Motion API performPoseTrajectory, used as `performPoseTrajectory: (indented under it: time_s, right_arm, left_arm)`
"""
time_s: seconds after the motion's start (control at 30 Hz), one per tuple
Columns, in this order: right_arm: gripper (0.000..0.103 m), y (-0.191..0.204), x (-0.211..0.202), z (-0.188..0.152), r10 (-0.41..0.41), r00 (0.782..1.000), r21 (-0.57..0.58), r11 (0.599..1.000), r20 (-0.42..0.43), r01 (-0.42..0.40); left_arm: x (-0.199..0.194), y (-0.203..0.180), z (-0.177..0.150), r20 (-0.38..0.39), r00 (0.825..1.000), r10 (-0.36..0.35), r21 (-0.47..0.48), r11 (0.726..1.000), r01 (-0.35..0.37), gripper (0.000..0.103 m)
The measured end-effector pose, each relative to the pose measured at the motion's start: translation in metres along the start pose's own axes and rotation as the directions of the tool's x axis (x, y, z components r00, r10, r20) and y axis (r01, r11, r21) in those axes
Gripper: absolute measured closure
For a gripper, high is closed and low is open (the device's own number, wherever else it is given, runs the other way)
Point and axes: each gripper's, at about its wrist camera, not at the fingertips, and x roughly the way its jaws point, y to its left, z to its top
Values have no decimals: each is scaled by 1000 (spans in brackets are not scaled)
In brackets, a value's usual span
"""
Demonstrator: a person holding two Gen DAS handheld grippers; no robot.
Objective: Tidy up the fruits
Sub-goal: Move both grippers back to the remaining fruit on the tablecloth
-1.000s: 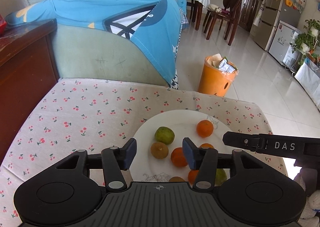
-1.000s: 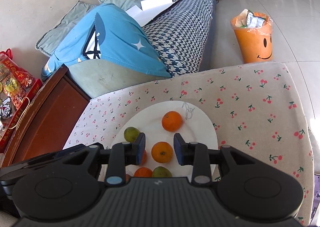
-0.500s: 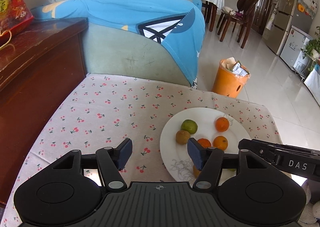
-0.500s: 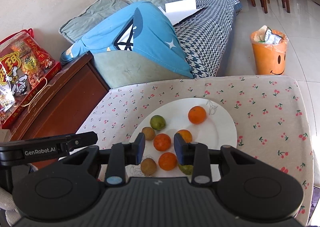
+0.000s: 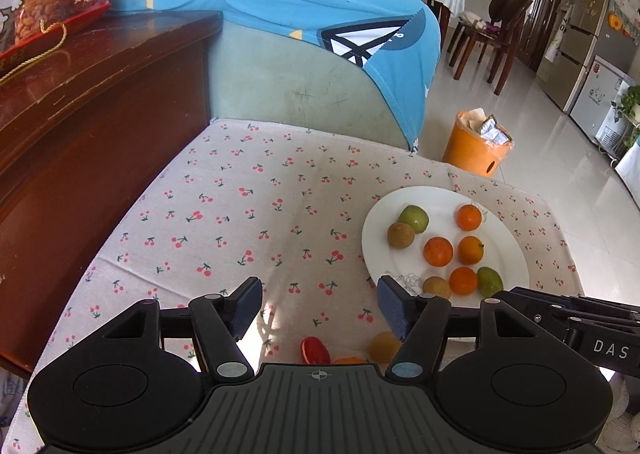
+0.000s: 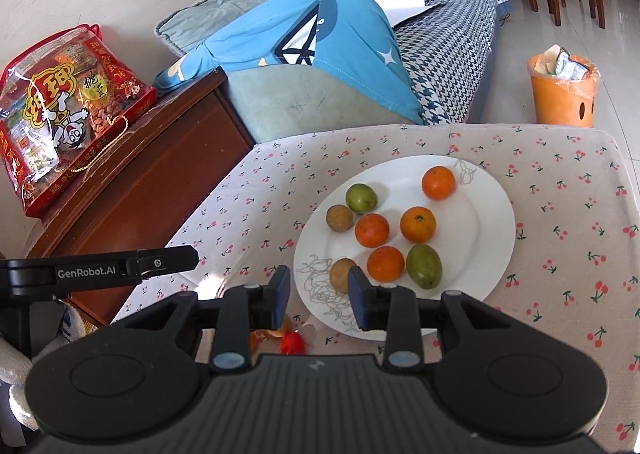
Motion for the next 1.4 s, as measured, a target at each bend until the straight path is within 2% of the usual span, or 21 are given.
performPoseTrajectory:
  time_s: [0.2,0.63,0.77,0.97,1.23,1.4]
  right_arm:
    - [69,10,8,-16,13,999,-49,999,-46,-15]
    - [69,30,33,-40,-12,993,-185,983,-119,-11]
    - [70,35,41,-46,-30,992,-232,973,-126,0]
    - [70,39,52,-51,-42,990,-270,963,-133,4]
    - [85,39,55,-54,-59,989,-306,952,-136,14]
    - [86,33,49,-54,-61,988,-304,953,-142,15]
  left_arm:
    - [-3,5,-15,-10,1000,-4,22,1000,5,39]
    - [9,24,-36,-68,997,43,32,999,-41,39]
    - [12,26,-41,-81,997,19,39,999,-16,41]
    - [8,14,-47,-70,997,-35,126,991,43,41]
    - [12,-4,-58,-78,993,-86,198,975,100,43]
    - [17,-8,-63,-82,992,-92,207,972,108,45]
